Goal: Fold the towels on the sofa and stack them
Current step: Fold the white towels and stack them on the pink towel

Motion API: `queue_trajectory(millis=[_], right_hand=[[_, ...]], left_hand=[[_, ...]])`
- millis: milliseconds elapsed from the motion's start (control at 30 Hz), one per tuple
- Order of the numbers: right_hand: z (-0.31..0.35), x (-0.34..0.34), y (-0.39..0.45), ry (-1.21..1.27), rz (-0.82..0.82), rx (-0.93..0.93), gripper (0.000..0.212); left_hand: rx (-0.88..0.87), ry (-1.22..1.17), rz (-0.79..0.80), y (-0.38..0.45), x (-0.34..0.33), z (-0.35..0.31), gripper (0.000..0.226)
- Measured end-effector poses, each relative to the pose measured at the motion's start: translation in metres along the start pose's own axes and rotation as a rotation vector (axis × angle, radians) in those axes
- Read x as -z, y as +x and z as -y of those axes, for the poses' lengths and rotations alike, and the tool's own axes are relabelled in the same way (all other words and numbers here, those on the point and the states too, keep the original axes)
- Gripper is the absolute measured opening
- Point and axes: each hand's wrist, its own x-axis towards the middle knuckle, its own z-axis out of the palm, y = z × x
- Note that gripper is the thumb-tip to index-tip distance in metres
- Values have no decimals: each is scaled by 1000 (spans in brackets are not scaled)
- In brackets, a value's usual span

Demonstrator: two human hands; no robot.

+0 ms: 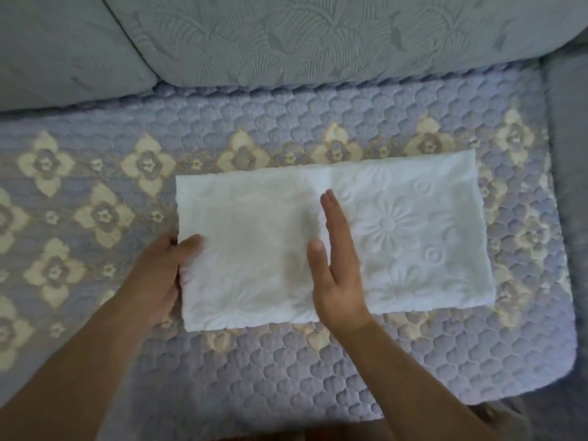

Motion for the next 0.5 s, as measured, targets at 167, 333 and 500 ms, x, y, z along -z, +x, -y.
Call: queue_trajectory(millis=[167, 333, 500], right_hand=[[-35, 7, -57, -267, 142, -38, 60], [13, 44, -31, 287, 208, -471, 63], [72, 143, -5, 728, 356, -450, 78]], left_hand=[[126, -34, 107, -26, -5, -23, 45], [56, -122, 193, -76, -47, -65, 46], [-30, -83, 497, -121, -160, -95, 67]])
